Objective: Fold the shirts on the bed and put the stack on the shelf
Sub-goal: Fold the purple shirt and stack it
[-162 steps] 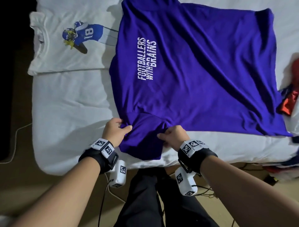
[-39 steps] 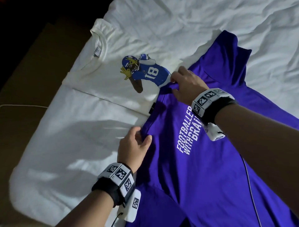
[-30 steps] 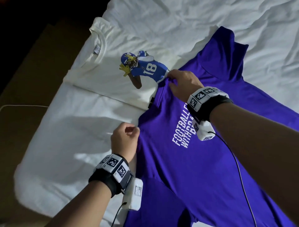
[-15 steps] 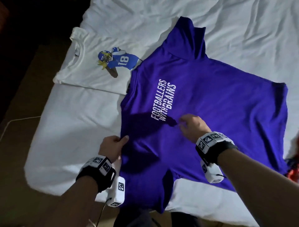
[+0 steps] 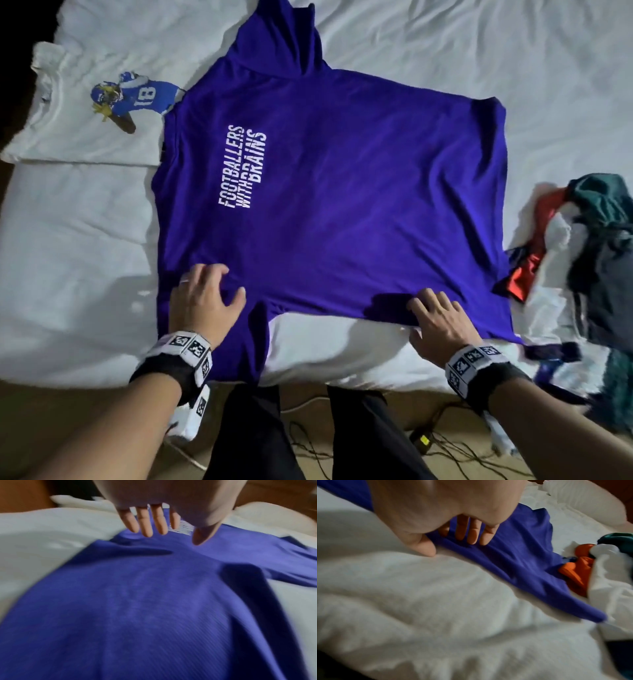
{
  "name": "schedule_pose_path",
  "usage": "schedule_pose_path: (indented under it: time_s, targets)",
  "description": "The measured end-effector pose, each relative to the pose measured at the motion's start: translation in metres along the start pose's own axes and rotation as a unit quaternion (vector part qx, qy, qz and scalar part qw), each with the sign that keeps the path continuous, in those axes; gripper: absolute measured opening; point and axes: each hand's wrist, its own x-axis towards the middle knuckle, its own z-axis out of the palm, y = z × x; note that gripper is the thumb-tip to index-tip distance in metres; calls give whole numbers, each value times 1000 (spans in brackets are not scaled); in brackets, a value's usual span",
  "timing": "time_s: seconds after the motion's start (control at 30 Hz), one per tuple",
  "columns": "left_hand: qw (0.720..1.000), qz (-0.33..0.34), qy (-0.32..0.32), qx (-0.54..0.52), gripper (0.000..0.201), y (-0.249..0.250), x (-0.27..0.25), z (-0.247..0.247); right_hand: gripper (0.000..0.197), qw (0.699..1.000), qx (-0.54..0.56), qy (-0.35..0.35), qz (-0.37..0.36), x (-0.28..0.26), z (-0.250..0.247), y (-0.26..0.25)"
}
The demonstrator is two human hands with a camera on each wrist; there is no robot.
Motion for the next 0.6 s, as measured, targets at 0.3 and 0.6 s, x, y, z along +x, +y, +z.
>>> schedule_pose_path:
  time_s: [0.3,0.6]
  targets:
    - [939,234,-164,193,33,68,-4,32,31,995,31,-62,69,-21,1,75]
    - [926,204,-217,230,35,64,-9,24,36,994,29,-97,33,-39,13,91]
